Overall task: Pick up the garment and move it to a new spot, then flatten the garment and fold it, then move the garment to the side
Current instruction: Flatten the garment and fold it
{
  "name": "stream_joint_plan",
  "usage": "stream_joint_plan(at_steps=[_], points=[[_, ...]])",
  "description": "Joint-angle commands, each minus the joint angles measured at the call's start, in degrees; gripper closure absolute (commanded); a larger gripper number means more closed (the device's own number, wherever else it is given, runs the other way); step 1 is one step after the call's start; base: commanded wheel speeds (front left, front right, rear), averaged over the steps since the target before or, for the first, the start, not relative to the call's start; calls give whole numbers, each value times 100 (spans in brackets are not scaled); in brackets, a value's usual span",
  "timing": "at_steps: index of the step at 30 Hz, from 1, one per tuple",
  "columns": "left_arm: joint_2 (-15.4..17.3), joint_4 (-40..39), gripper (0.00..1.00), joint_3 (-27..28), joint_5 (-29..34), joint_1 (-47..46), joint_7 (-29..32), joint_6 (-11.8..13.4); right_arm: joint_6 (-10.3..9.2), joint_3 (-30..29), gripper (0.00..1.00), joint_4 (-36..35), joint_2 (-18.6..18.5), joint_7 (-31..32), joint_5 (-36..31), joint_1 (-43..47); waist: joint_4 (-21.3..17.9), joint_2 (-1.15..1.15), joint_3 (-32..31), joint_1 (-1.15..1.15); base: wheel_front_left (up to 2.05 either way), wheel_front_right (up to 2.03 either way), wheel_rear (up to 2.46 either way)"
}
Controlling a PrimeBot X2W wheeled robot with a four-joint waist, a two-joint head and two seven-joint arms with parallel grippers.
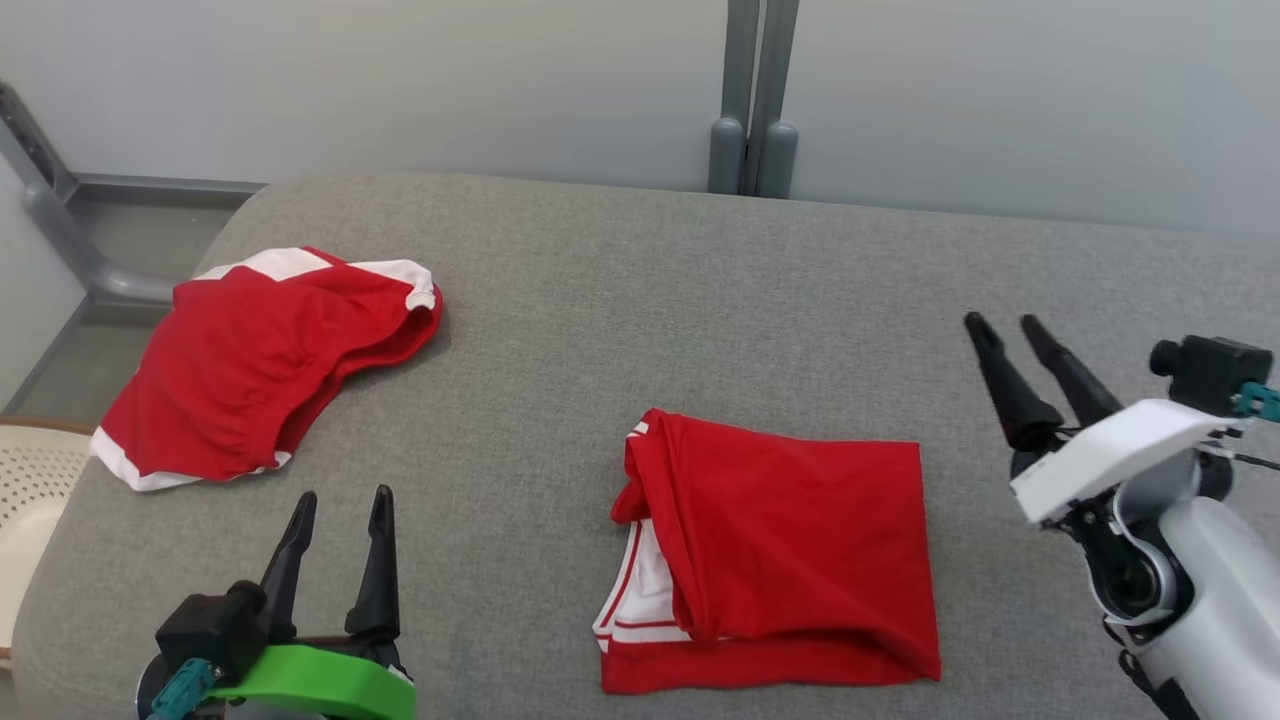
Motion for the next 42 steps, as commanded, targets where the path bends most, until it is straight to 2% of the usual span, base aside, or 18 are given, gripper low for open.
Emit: stream_joint_plan(at_steps=[1, 5, 9, 17, 23, 31, 42], points=[[-18, -77, 0, 46, 73, 87, -25, 30, 4, -109, 0, -97, -92, -194, -157, 163, -131, 0, -70, 0, 0, 0, 0], [-74, -312, 0, 200, 146, 179, -24, 56, 3, -363, 0, -309, -250, -649, -566, 451, -312, 0, -119, 0, 0, 0, 0], [-137, -504, 0, 342, 251, 243, -25, 50, 3, -583, 0, -445, -222, -888, -1014, 711, -506, 0, -128, 0, 0, 0, 0], [-240, -627, 0, 546, 495, 242, -26, -16, 3, -1207, 0, -573, 184, -1008, -2118, 1237, -812, 0, -159, 0, 0, 0, 0], [-323, -571, 0, 673, 590, 321, -27, -53, 3, -1523, 0, -801, 541, -1000, -2694, 1547, -963, 0, -158, 0, 0, 0, 0], [-392, -506, 0, 714, 766, 325, -27, -111, 3, -1486, 0, -746, 733, -1001, -2897, 1691, -1044, 0, -135, 0, 0, 0, 0], [-430, -430, 0, 738, 951, 260, -27, -143, 3, -1359, 0, -654, 696, -1001, -2951, 1582, -1040, 0, -134, 0, 0, 0, 0]])
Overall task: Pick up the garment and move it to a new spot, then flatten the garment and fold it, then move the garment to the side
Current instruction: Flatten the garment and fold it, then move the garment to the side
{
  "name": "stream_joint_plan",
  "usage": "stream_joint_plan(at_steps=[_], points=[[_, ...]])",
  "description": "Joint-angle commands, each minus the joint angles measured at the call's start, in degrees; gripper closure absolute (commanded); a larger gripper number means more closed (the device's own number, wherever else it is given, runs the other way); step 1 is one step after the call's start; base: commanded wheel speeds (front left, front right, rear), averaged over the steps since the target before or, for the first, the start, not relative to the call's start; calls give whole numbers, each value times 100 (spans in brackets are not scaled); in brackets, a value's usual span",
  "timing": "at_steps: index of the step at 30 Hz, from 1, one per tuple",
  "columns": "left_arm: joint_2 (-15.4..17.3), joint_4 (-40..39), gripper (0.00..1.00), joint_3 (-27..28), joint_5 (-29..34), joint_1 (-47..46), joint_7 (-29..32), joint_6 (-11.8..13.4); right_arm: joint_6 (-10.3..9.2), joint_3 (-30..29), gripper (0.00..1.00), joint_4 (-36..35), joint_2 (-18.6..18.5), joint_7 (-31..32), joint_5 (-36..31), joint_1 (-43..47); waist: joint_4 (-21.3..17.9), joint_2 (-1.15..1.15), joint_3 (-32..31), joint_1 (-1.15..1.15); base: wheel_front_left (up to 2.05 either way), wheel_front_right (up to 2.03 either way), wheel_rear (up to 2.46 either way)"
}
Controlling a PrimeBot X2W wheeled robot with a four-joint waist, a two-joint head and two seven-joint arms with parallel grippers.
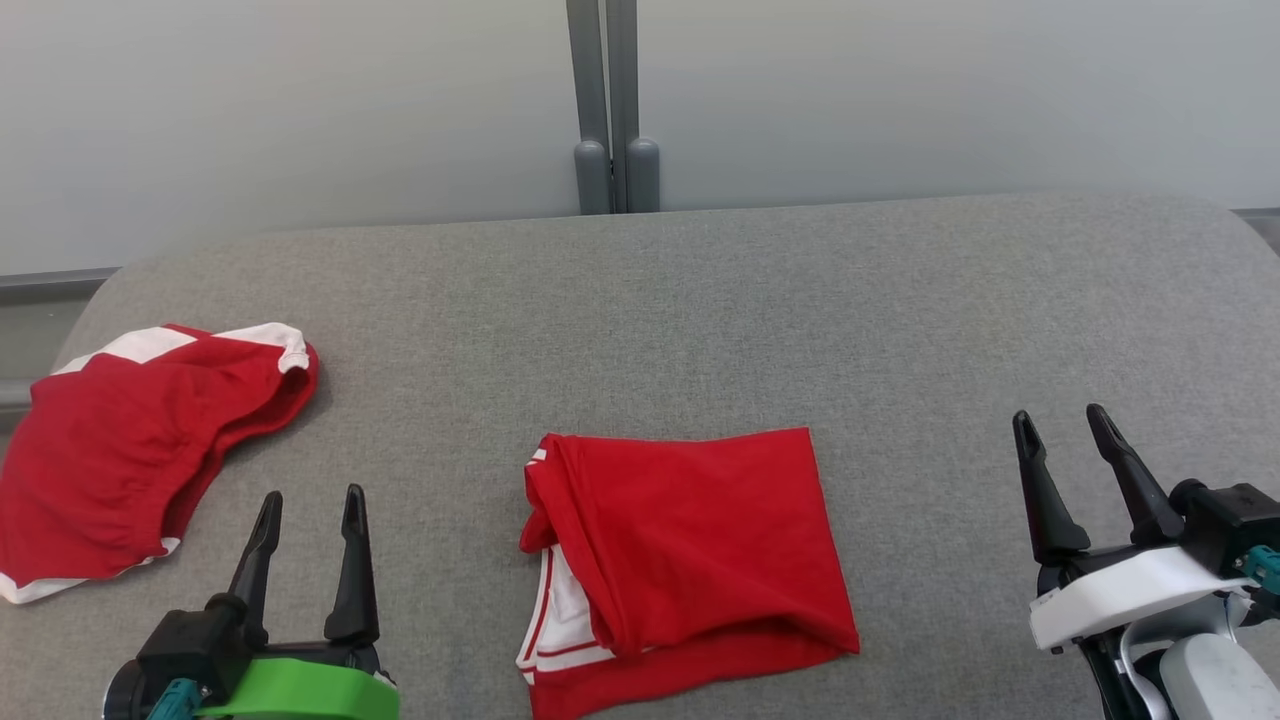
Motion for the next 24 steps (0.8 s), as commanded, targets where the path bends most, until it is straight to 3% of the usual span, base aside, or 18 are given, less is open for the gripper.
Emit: stream_joint_plan(at_steps=[1, 10, 24], points=[[-17, 19, 0, 17, 44, 2, -15, -13, 3, 26, 0, 46, -28, -17, -51, -48, 9, 0, -3, 0, 0, 0, 0], [-24, 25, 0, -1, 99, -30, -15, -36, 3, 552, 0, 571, -110, 178, 116, -368, 212, 0, 21, 0, 0, 0, 0], [-44, 109, 0, -175, 73, -142, -15, -46, 3, 1228, 0, 2144, -2, 1951, 826, -1476, 1074, 0, 196, 0, 0, 0, 0]])
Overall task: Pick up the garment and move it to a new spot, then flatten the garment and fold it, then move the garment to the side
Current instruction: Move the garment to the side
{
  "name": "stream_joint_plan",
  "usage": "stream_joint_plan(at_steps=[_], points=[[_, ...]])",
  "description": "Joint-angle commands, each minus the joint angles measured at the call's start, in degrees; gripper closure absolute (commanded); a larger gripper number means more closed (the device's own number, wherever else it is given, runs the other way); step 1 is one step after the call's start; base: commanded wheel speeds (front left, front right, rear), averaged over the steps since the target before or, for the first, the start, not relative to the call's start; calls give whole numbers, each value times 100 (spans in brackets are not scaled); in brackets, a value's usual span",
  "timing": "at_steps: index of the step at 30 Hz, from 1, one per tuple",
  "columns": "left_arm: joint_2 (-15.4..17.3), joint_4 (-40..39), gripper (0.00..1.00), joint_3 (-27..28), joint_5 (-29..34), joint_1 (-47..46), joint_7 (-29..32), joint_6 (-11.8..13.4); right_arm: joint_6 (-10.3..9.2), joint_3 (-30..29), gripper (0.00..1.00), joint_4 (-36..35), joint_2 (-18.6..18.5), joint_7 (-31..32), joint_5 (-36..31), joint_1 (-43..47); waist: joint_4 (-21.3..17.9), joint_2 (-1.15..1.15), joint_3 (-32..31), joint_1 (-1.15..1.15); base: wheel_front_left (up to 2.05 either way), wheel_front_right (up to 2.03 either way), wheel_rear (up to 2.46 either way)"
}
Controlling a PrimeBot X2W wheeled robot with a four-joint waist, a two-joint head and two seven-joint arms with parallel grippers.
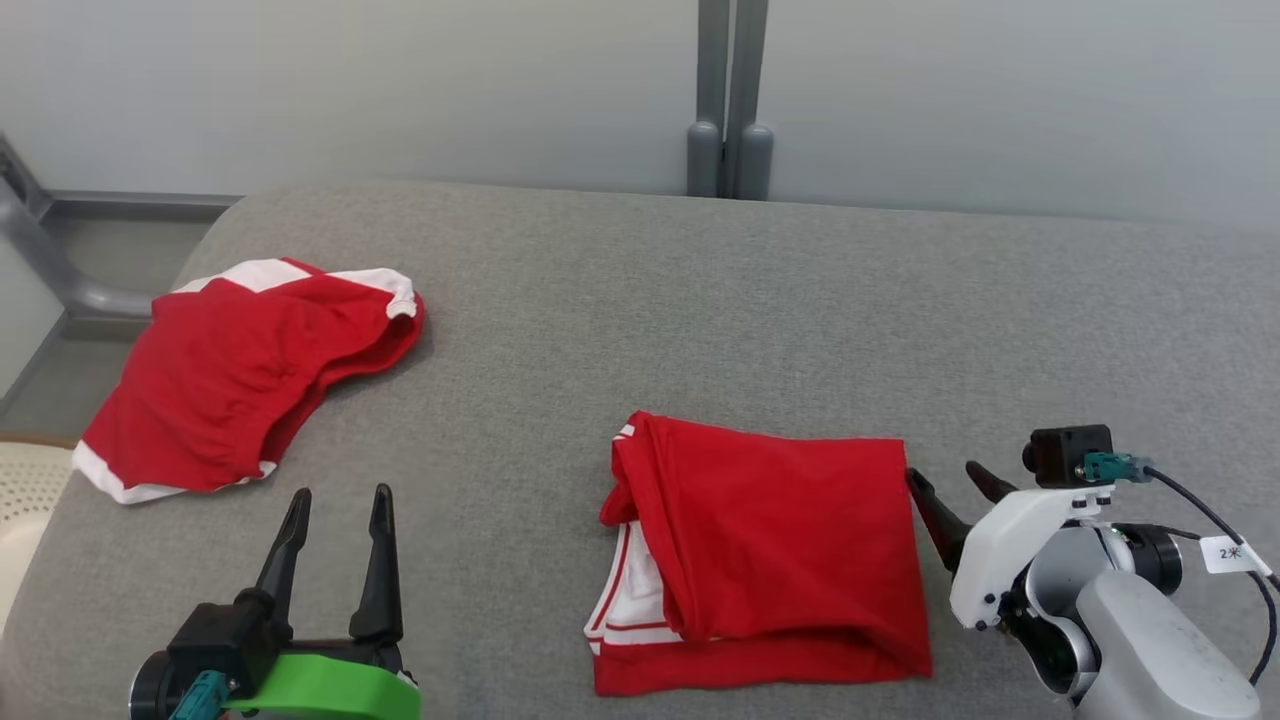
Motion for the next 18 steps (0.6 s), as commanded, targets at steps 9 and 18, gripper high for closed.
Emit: stream_joint_plan(at_steps=[9, 18], points=[[-9, 61, 0, -35, -13, -133, -15, -18, 3, 18, 0, 839, 79, 1148, 631, -252, 624, 0, 261, 0, 0, 0, 0], [-19, 86, 0, 2, 2, -142, -15, -17, 4, 73, 100, 828, 127, 1294, 815, -249, 625, 0, 267, 0, 0, 0, 0]])
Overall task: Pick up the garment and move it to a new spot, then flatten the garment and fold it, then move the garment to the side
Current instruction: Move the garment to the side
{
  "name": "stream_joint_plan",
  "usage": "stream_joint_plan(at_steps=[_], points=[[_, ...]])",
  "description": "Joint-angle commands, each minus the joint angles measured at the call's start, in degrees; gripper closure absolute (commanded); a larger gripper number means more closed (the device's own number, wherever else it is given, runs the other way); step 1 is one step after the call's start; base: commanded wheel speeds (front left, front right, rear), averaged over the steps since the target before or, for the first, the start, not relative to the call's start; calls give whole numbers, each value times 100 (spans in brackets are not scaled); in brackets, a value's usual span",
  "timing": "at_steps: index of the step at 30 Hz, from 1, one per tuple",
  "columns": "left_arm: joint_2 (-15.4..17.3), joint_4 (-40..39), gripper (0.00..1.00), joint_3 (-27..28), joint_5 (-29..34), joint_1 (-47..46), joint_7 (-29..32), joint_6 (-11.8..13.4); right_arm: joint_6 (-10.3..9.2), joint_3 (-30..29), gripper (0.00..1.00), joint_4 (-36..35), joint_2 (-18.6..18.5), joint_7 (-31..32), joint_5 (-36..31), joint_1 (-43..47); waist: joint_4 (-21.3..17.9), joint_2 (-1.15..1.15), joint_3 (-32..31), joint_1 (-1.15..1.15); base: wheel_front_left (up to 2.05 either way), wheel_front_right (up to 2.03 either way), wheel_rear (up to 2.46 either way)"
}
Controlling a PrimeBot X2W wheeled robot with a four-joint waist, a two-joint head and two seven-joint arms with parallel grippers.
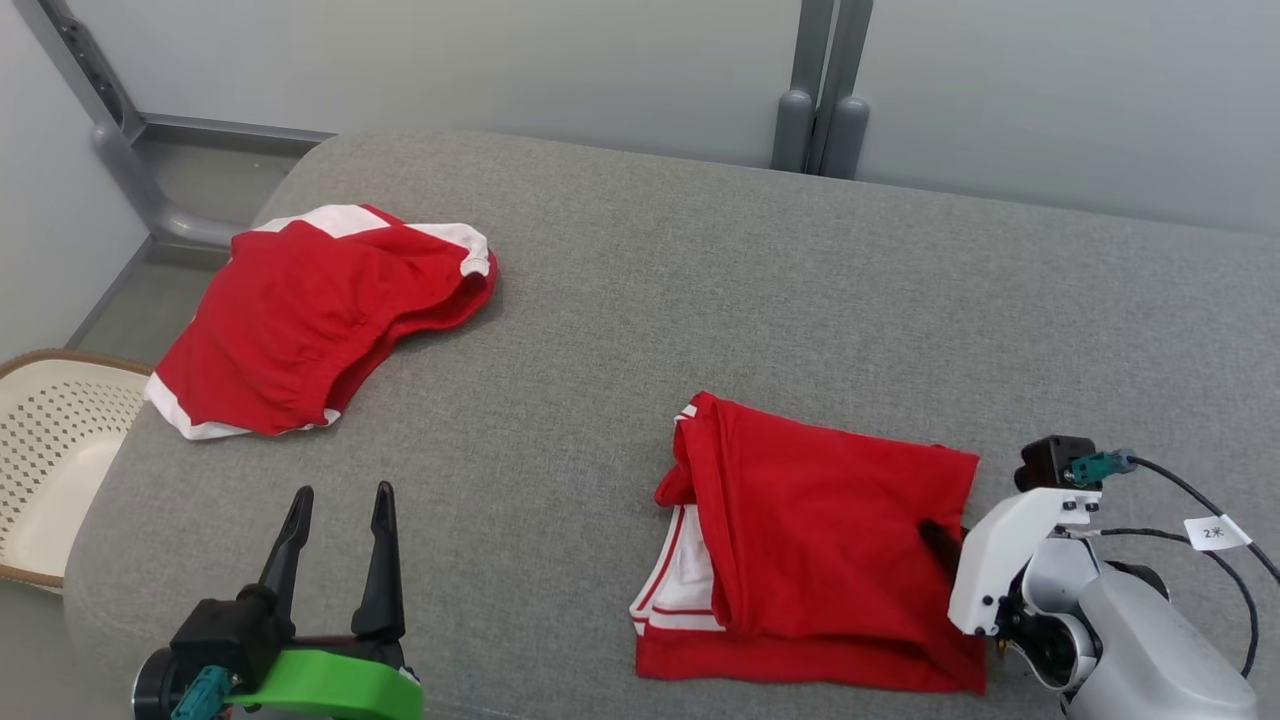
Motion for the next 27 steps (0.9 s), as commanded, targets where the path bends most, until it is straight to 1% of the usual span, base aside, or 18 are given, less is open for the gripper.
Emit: stream_joint_plan(at_steps=[1, 8, 13, 17, 18, 27], points=[[-4, 2, 0, 6, 20, -92, -15, -12, 4, 48, 100, -8, 9, -72, -6, 2, -55, 0, -11, 0, 0, 0, 0], [-7, -7, 0, -86, 33, -137, -15, -14, 2, 90, 100, -189, -154, -485, -68, -150, -388, 0, -32, 0, 0, 0, 0], [-13, -14, 0, -304, -18, -227, -15, -15, 2, 215, 100, -284, -283, -598, -61, -336, -797, 0, -36, 0, 0, 0, 0], [-14, -20, 0, -432, -43, -320, -15, -16, 2, 290, 100, -320, -358, -639, -47, -486, -1226, 0, -23, 0, 0, 0, 0], [-13, -17, 0, -505, -55, -373, -15, -16, 2, 290, 100, -326, -405, -667, -32, -546, -1439, 0, -1, 0, 0, 0, 0], [3, -32, 0, -723, -10, -586, -9, -17, 2, 326, 100, -315, -468, -862, 57, -741, -2488, 0, 136, 0, 0, 0, 0]])
